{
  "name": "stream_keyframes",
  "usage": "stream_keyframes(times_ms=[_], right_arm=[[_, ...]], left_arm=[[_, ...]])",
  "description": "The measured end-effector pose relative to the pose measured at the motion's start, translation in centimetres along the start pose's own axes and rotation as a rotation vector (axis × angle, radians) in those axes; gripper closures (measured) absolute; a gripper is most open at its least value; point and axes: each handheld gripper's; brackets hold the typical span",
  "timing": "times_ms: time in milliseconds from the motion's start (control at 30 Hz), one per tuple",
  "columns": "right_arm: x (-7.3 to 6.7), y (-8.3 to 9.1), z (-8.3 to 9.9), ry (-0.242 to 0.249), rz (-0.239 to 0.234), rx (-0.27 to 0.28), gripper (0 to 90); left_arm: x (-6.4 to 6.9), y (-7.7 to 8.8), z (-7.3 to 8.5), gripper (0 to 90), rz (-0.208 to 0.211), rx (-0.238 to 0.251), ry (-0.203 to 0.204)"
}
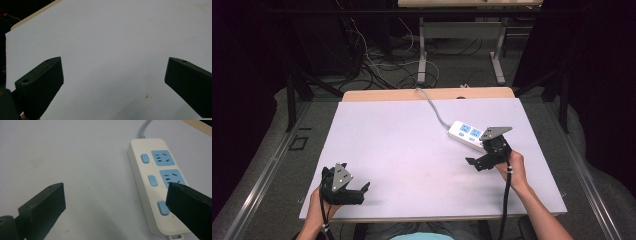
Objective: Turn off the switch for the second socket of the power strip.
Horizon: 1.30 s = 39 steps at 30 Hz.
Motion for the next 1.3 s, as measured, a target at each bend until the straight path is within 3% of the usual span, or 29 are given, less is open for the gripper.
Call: stream_keyframes(times_ms=[700, 1300], right_arm=[[2.5, -1.2, -1.9, -0.062, -0.046, 0.009, 3.0], [4.9, -1.8, -2.5, -0.129, -0.041, 0.054, 3.3]], left_arm=[[0.1, 0.0, -0.1, 1.9, 0.0, -0.012, -0.005], [0.1, -0.1, -0.1, 1.8, 0.002, -0.019, -0.01]])
Point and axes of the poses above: each handheld gripper's, and its own axes: y roughly backward along the jaws, z roughly out of its underside, x roughly to its right, and after that the axes turned 7 degrees about -z, right-handed
